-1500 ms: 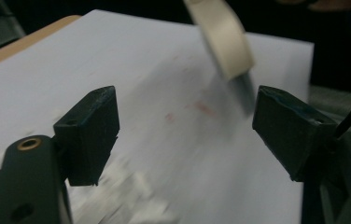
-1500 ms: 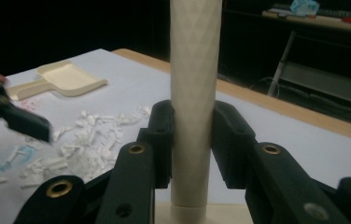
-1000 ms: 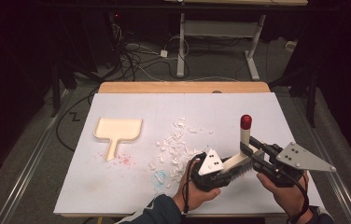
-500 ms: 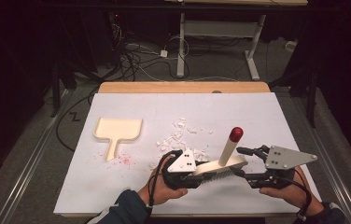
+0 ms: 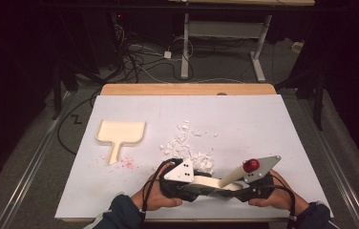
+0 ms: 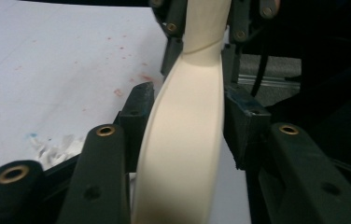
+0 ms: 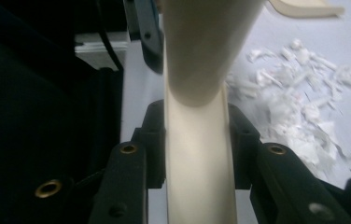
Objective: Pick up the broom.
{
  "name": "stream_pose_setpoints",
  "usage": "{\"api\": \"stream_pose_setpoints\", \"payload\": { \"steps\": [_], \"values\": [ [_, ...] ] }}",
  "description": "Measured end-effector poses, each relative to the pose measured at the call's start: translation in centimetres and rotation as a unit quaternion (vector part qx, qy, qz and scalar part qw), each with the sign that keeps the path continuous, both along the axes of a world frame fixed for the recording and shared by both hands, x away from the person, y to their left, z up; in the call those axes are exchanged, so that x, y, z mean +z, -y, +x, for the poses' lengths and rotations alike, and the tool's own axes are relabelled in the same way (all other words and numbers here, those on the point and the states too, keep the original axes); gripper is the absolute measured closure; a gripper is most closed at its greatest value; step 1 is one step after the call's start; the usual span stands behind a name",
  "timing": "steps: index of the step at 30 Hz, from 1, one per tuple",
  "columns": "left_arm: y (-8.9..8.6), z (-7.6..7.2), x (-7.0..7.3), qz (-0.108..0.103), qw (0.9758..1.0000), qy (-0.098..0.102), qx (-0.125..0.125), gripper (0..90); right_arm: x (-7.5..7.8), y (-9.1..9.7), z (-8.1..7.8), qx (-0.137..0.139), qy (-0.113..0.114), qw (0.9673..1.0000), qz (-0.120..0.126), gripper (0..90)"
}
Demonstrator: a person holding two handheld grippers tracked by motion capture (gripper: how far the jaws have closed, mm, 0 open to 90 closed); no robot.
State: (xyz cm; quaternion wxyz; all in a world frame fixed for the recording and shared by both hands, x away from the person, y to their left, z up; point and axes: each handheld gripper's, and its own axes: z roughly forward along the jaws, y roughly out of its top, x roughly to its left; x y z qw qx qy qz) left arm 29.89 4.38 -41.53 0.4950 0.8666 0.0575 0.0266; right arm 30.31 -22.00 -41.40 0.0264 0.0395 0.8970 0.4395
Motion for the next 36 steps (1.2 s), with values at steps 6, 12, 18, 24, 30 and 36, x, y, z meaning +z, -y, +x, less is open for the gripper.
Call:
{"api": "stream_pose_setpoints", "payload": {
  "steps": [6, 12, 18, 24, 30, 36],
  "values": [
    [-0.7, 0.3, -0.1, 0.006, 0.9974, 0.045, 0.056, 39.6, -0.3, -0.1, 0.5, -0.035, -0.002, 0.9994, -0.005, 68.2],
    [-1.4, 0.6, -0.1, 0.014, 0.9903, 0.072, 0.118, 20.1, 0.4, 0.8, 0.4, -0.07, 0.011, 0.9975, -0.004, 68.2],
    [-3.3, 0.1, -0.1, 0.029, 0.9787, 0.12, 0.164, 17.2, 2.1, 3.1, 0.4, -0.118, 0.033, 0.9923, 0.021, 68.2],
    [-5.8, 0.1, -0.6, 0.061, 0.9668, 0.139, 0.206, 17.2, 3.4, 4.7, 0.8, -0.183, 0.043, 0.9813, 0.04, 68.2],
    [-9.6, -0.3, -1.9, 0.063, 0.9541, 0.125, 0.265, 17.1, 3.7, 5.9, 1.6, -0.248, 0.048, 0.9669, 0.036, 68.2],
    [-12.5, -1.4, -3.4, 0.08, 0.9391, 0.117, 0.313, 16.2, 3.8, 6.7, 2.4, -0.285, 0.063, 0.9563, 0.018, 68.1]
  ]
}}
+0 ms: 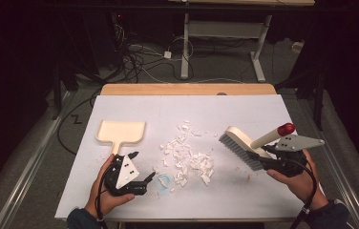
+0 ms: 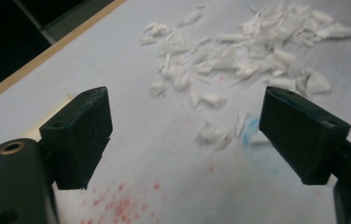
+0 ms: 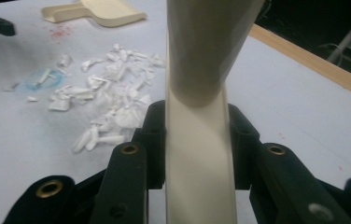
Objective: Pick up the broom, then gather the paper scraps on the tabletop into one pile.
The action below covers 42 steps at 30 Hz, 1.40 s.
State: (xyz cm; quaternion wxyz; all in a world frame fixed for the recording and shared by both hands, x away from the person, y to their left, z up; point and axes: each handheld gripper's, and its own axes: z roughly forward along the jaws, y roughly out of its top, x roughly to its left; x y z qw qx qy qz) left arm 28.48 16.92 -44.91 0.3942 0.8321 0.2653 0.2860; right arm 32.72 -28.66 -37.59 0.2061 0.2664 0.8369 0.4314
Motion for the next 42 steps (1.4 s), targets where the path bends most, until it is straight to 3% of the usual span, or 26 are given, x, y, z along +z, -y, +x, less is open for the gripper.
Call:
{"api": "stream_pose_setpoints", "payload": {
  "steps": [2, 3, 4, 8, 11, 14, 18, 22, 27, 29, 32, 36, 39, 40, 41, 42],
  "values": [
    [-0.8, -0.4, -0.4, 0.003, 0.9999, -0.003, 0.015, 16.2, -0.1, 0.3, 0.5, -0.005, -0.006, 1.0, 0.003, 68.1],
    [-1.2, -0.7, -0.5, -0.007, 0.9996, 0.0, 0.026, 16.2, -0.1, 0.4, 0.7, -0.008, -0.007, 0.9999, 0.004, 68.1],
    [-1.9, -1.1, -0.7, -0.031, 0.9986, 0.003, 0.042, 16.3, -0.2, 0.5, 0.9, -0.017, -0.006, 0.9998, 0.002, 68.1],
    [-2.7, -1.6, -1.0, -0.03, 0.9981, 0.009, 0.053, 16.3, -0.6, 0.9, 1.6, -0.031, -0.016, 0.9994, 0.001, 68.1],
    [-3.5, -1.8, -1.4, -0.03, 0.9977, -0.002, 0.061, 16.3, -0.8, 1.1, 2.2, -0.044, -0.019, 0.9988, -0.002, 68.1],
    [-4.0, -2.2, -1.8, -0.006, 0.9974, 0.002, 0.072, 16.3, -1.0, 1.2, 3.1, -0.065, -0.025, 0.9976, -0.003, 68.1],
    [-4.9, -2.8, -2.2, -0.009, 0.9964, -0.011, 0.084, 16.3, -1.3, 0.9, 4.4, -0.081, -0.028, 0.9962, -0.016, 68.2],
    [-5.3, -3.1, -2.4, -0.002, 0.9956, -0.016, 0.092, 16.3, -1.6, 0.4, 5.8, -0.084, -0.031, 0.9956, -0.026, 68.2],
    [-5.2, -3.1, -2.4, -0.003, 0.9952, -0.021, 0.096, 16.3, -1.7, -0.1, 7.6, -0.086, -0.032, 0.9955, -0.021, 68.0],
    [-5.0, -2.9, -2.4, 0.0, 0.9954, -0.021, 0.093, 16.3, -1.6, -0.4, 8.0, -0.09, -0.029, 0.9951, -0.029, 68.0],
    [-5.0, -2.8, -2.6, 0.003, 0.9952, -0.027, 0.094, 16.3, -1.9, -1.6, 9.9, -0.09, -0.025, 0.9936, -0.063, 68.1],
    [-5.4, -2.8, -2.4, -0.022, 0.9943, -0.03, 0.1, 16.3, -2.1, -2.8, 11.6, -0.092, -0.026, 0.9926, -0.075, 68.1],
    [-5.6, -2.5, -2.3, -0.036, 0.9937, -0.03, 0.102, 16.6, -2.8, -5.1, 14.0, -0.102, -0.021, 0.9882, -0.112, 68.1],
    [-5.7, -2.4, -2.3, -0.037, 0.9937, -0.031, 0.101, 16.6, -2.8, -5.1, 14.0, -0.102, -0.021, 0.9882, -0.112, 68.1],
    [-5.6, -2.4, -2.4, -0.035, 0.9939, -0.031, 0.1, 16.6, -3.1, -6.5, 15.0, -0.11, -0.01, 0.984, -0.14, 68.1],
    [-5.5, -2.3, -2.5, -0.032, 0.9943, -0.031, 0.097, 16.6, -3.1, -6.5, 15.0, -0.11, -0.01, 0.984, -0.14, 68.1]
  ]
}}
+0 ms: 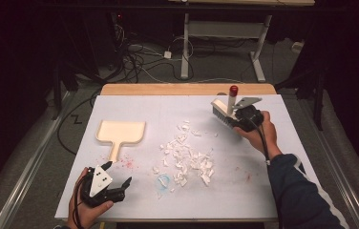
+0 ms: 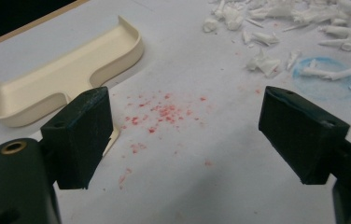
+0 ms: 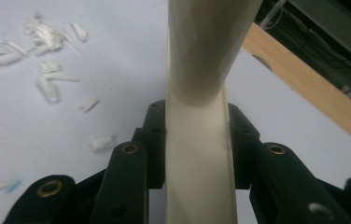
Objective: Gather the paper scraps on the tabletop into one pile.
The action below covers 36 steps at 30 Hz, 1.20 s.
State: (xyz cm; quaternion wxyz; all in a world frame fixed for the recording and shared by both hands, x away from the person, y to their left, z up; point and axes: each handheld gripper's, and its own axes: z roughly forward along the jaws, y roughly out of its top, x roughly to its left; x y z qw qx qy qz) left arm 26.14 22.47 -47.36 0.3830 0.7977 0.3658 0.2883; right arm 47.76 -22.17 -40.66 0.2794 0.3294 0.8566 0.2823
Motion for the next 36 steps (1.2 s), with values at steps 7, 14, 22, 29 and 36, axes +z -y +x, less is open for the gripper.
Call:
{"api": "stream_pose_setpoints", "payload": {
  "steps": [7, 14, 22, 29, 36],
  "values": [
    [0.8, 0.0, -0.2, 0.029, 0.9995, -0.003, -0.013, 16.7, -1.6, -5.0, 2.7, -0.007, 0.024, 0.9981, -0.056, 68.3],
    [0.8, -0.1, -0.5, 0.03, 0.9993, -0.014, -0.018, 17.5, -3.1, -8.3, 2.5, 0.015, 0.033, 0.9976, -0.059, 68.1],
    [0.8, 0.0, -0.5, 0.034, 0.9989, -0.019, -0.027, 18.2, -3.2, -10.2, 0.6, 0.136, 0.03, 0.9902, -0.012, 67.9],
    [1.3, 0.1, -0.6, 0.049, 0.9978, -0.013, -0.042, 18.3, -3.9, -11.1, -1.8, 0.213, 0.031, 0.9756, -0.045, 67.2],
    [1.9, -0.2, -0.4, 0.05, 0.9976, -0.009, -0.047, 18.2, -3.3, -8.5, -5.1, 0.291, 0.018, 0.9564, -0.017, 67.4]
  ]
}}
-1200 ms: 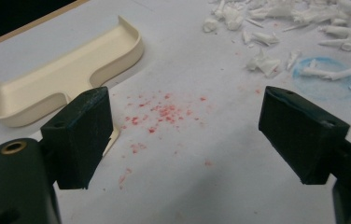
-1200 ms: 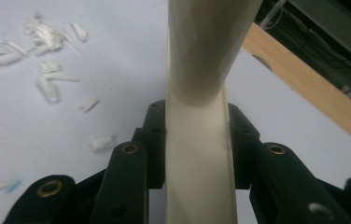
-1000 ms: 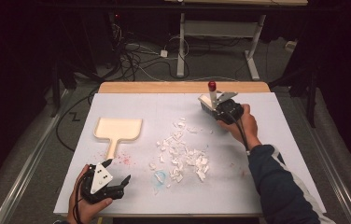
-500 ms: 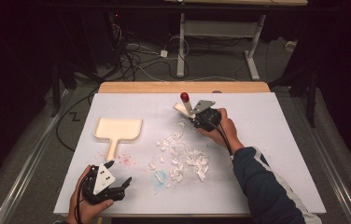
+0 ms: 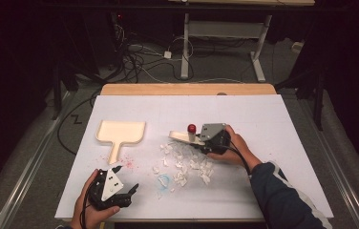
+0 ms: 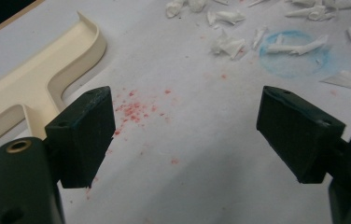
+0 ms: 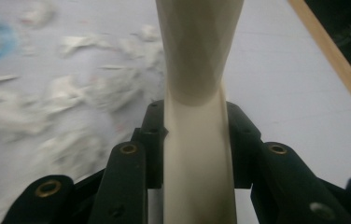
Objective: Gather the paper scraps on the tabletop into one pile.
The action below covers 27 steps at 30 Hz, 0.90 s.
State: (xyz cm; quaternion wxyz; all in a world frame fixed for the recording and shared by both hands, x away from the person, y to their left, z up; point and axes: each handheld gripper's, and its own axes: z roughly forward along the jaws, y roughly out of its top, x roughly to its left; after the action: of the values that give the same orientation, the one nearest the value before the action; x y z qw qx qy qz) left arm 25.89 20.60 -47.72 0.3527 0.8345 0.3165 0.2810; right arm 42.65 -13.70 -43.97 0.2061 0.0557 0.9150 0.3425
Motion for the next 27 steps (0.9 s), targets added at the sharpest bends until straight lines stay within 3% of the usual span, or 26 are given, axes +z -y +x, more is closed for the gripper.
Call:
{"api": "stream_pose_setpoints", "payload": {
  "steps": [3, 4, 7, 10, 12, 16, 18, 19, 20, 22, 25, 26, 27],
  "values": [
    [0.2, -0.1, 0.0, 0.002, 1.0, -0.006, -0.001, 18.3, 0.1, 0.7, -1.2, 0.023, -0.009, 0.9997, 0.008, 67.4],
    [0.2, -0.1, 0.0, 0.003, 1.0, -0.007, -0.001, 18.3, 0.3, 1.3, -2.3, 0.033, -0.009, 0.9994, 0.008, 67.4],
    [0.3, -0.1, 0.0, 0.006, 1.0, -0.003, 0.0, 18.4, 0.6, 2.0, -3.3, 0.033, -0.017, 0.999, 0.025, 67.9],
    [0.4, -0.1, 0.0, 0.007, 1.0, -0.003, 0.002, 18.4, 1.7, 2.7, -4.4, 0.018, -0.008, 0.999, 0.04, 68.1],
    [0.5, -0.1, 0.0, 0.007, 0.9999, -0.008, 0.004, 18.4, 2.3, 2.9, -4.8, 0.009, 0.009, 0.9992, 0.039, 68.1],
    [0.7, -0.1, -0.1, 0.013, 0.9999, -0.009, 0.002, 18.4, 3.4, 3.7, -5.1, -0.006, 0.016, 0.9984, 0.053, 68.1],
    [0.6, -0.1, -0.1, 0.011, 0.9999, -0.008, 0.002, 18.4, 4.6, 4.7, -5.2, -0.031, 0.009, 0.9972, 0.068, 68.1],
    [0.6, -0.1, 0.0, 0.011, 0.9999, -0.008, 0.003, 18.4, 4.6, 4.7, -5.2, -0.031, 0.009, 0.9972, 0.068, 68.1],
    [0.6, -0.1, 0.0, 0.01, 0.9999, -0.008, 0.003, 18.4, 5.2, 5.4, -5.1, -0.051, 0.003, 0.9952, 0.083, 68.0],
    [0.6, -0.2, 0.0, 0.009, 0.9999, -0.009, 0.002, 18.4, 5.6, 6.0, -4.9, -0.075, 0.0, 0.9931, 0.09, 68.0],
    [0.6, -0.2, -0.1, 0.011, 0.9999, -0.009, 0.002, 18.4, 5.7, 6.7, -4.4, -0.132, 0.009, 0.9884, 0.075, 68.0],
    [0.6, -0.2, 0.0, 0.01, 0.9999, -0.009, 0.002, 18.4, 5.7, 6.7, -4.4, -0.132, 0.009, 0.9884, 0.075, 68.0],
    [0.6, -0.2, 0.0, 0.01, 0.9999, -0.008, 0.002, 18.4, 5.5, 7.0, -4.1, -0.15, 0.007, 0.9861, 0.071, 68.1]
  ]
}}
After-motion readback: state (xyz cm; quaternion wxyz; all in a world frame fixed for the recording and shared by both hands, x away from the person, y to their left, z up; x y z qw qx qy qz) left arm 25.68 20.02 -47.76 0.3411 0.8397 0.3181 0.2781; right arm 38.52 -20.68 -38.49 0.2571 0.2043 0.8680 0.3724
